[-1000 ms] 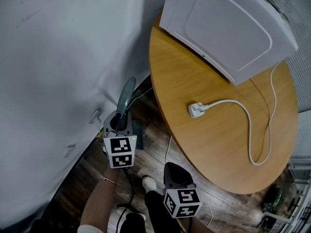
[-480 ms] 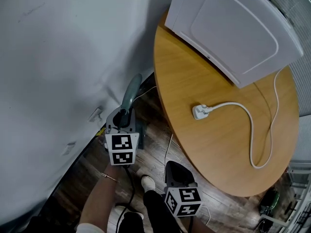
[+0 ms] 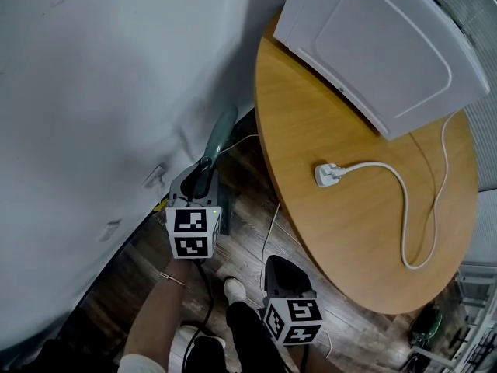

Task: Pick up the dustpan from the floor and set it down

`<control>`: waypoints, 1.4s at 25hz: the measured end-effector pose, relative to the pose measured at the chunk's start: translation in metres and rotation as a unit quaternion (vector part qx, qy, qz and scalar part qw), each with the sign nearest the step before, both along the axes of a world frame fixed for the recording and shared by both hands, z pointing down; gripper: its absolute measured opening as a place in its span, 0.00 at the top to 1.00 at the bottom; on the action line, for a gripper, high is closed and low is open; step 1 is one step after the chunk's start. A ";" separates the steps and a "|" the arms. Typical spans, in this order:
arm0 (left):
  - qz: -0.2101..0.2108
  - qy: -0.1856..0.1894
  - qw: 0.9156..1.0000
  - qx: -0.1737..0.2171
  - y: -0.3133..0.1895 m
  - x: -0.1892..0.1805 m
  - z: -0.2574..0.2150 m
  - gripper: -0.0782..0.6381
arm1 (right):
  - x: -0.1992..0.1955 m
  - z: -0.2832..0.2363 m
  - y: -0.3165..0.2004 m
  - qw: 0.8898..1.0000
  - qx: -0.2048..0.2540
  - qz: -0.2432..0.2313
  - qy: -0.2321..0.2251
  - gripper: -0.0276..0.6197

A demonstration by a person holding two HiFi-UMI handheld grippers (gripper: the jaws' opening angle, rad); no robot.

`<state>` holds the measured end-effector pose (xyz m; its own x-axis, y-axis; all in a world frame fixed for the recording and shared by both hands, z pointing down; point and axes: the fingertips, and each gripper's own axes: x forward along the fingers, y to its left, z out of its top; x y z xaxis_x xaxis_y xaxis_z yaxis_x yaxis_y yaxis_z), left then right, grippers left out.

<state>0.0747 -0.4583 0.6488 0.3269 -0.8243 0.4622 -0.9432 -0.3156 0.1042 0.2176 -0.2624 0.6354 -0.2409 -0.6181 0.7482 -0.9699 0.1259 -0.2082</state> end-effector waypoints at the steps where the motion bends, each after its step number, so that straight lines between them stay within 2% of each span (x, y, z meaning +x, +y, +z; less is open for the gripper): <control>1: -0.002 0.002 1.000 0.000 0.001 -0.001 0.000 0.72 | 0.000 0.000 0.001 1.000 0.001 0.001 0.001 0.91; 12: -0.017 0.015 1.000 0.005 0.026 -0.018 -0.008 0.72 | -0.005 -0.004 0.009 1.000 0.007 -0.001 0.007 0.91; 21: -0.027 0.022 0.998 0.052 0.061 -0.039 -0.059 0.72 | -0.015 -0.020 0.026 0.999 0.031 0.005 0.011 0.91; 27: -0.041 0.036 0.997 0.056 0.122 -0.061 -0.109 0.74 | -0.027 -0.051 0.056 0.999 0.048 -0.010 0.019 0.91; 32: -0.024 0.035 0.997 0.057 0.197 -0.064 -0.165 0.81 | -0.033 -0.100 0.084 0.997 0.073 -0.014 0.021 0.91; 35: -0.031 0.032 0.998 0.054 0.240 -0.071 -0.199 0.84 | -0.035 -0.135 0.106 0.996 0.092 -0.006 0.021 0.91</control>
<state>0.0033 -0.2178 0.4500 0.2992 -0.8876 0.3502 -0.9539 -0.2688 0.1335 0.1827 -0.1565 0.5008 -0.2200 -0.7432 0.6319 -0.9755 0.1690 -0.1409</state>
